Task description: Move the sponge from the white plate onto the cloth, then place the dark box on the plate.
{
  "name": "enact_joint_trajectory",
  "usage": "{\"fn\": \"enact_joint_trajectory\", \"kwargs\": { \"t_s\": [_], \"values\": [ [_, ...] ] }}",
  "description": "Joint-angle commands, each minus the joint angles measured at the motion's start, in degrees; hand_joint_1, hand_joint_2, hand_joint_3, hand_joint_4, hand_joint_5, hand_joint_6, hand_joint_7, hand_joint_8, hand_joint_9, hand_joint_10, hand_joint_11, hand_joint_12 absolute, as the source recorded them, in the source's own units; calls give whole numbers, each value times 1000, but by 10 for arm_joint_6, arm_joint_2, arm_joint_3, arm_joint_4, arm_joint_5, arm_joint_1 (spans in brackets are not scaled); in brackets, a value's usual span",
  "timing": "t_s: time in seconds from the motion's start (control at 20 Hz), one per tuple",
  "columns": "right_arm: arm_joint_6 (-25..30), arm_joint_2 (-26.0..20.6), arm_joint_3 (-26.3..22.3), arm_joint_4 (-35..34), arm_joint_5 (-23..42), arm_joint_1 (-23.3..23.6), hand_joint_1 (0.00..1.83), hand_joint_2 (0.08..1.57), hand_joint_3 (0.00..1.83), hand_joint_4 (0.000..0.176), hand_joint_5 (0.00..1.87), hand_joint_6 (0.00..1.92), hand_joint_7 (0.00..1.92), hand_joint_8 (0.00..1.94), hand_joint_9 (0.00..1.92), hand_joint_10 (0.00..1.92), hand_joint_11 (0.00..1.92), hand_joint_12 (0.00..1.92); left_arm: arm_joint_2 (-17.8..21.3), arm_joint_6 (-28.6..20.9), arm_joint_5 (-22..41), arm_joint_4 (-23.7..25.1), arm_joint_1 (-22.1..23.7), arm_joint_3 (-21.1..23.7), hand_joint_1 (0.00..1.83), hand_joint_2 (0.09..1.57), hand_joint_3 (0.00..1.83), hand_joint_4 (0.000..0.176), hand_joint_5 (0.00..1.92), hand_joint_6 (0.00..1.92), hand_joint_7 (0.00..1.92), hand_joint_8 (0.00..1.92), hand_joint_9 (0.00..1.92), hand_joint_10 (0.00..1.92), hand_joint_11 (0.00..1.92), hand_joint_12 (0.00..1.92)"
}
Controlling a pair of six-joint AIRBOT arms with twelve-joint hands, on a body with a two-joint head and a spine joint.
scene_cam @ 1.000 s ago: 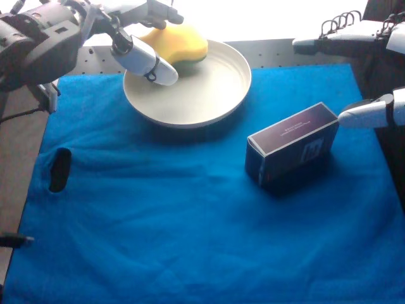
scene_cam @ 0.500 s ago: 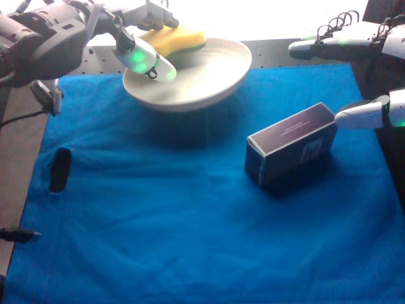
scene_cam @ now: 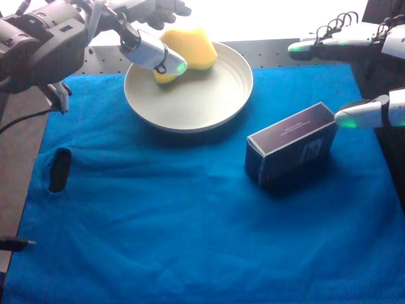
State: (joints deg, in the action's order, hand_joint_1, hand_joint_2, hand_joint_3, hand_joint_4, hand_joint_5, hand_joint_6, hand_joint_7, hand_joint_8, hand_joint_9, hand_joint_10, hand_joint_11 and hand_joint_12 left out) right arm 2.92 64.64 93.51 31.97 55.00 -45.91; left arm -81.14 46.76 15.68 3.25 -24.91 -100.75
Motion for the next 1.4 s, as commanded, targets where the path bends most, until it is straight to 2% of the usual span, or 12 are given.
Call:
{"fn": "enact_joint_trajectory", "kwargs": {
  "t_s": [0.0,0.15,0.35,0.5,0.6,0.65,0.75,0.85,1.15,1.25,1.3,1.35],
  "values": [
    [5,0,-1,-39,52,7,646,1141,4,175,214,4,170,4,76,2,38,66,3,-1,69,3,14,-1,812,971,0,87,411,5,480,7,491,64,0,1128],
    [5,1,0,-38,52,7,607,1138,1,176,199,0,161,0,82,2,49,69,-2,-1,54,9,18,-12,835,963,0,86,431,2,487,3,469,51,0,810],
    [5,3,3,-38,52,7,616,1132,0,157,218,6,178,5,100,7,65,75,-16,-1,22,13,18,-40,911,938,0,96,419,4,530,18,550,101,0,1342],
    [5,4,4,-38,53,7,665,1134,0,160,221,4,183,4,113,8,71,77,-26,-1,2,13,11,-54,834,930,2,75,434,5,540,12,499,74,0,990],
    [5,4,4,-39,53,7,662,1115,0,148,233,7,189,5,122,9,84,83,-29,-1,-1,13,8,-57,820,943,2,107,413,2,474,4,484,50,0,1166],
    [5,4,4,-39,53,7,637,1111,0,143,236,6,189,4,124,8,90,86,-31,-1,-3,13,7,-58,840,938,0,108,414,3,482,8,494,52,0,1180],
    [5,4,4,-39,53,7,631,1117,0,142,228,1,177,1,124,5,96,89,-33,-1,-4,12,5,-58,870,926,0,91,435,6,484,5,489,42,0,1136],
    [5,4,4,-40,53,7,643,1120,0,123,248,6,197,6,138,8,100,91,-35,-1,-4,12,2,-58,853,940,3,71,439,4,462,1,450,20,0,1066],
    [5,5,4,-44,53,7,684,1123,0,135,248,2,210,5,147,4,99,89,-37,-1,-7,11,-2,-58,904,981,5,85,452,2,479,7,479,20,0,1112],
    [5,5,4,-45,53,7,679,1130,3,124,238,0,209,3,150,4,103,89,-38,-3,-7,11,-2,-57,982,1070,11,62,539,24,577,33,585,65,0,1292],
    [5,5,4,-45,53,7,697,1126,0,129,244,3,215,4,150,4,102,87,-38,-7,-6,11,-3,-57,1044,1132,0,41,636,54,599,237,516,530,26,1404],
    [5,5,4,-45,53,7,717,1123,0,133,249,4,215,3,154,4,108,88,-37,-11,-4,11,-4,-56,1097,1313,0,0,597,1176,646,1334,410,1021,72,1592]
  ]
}}
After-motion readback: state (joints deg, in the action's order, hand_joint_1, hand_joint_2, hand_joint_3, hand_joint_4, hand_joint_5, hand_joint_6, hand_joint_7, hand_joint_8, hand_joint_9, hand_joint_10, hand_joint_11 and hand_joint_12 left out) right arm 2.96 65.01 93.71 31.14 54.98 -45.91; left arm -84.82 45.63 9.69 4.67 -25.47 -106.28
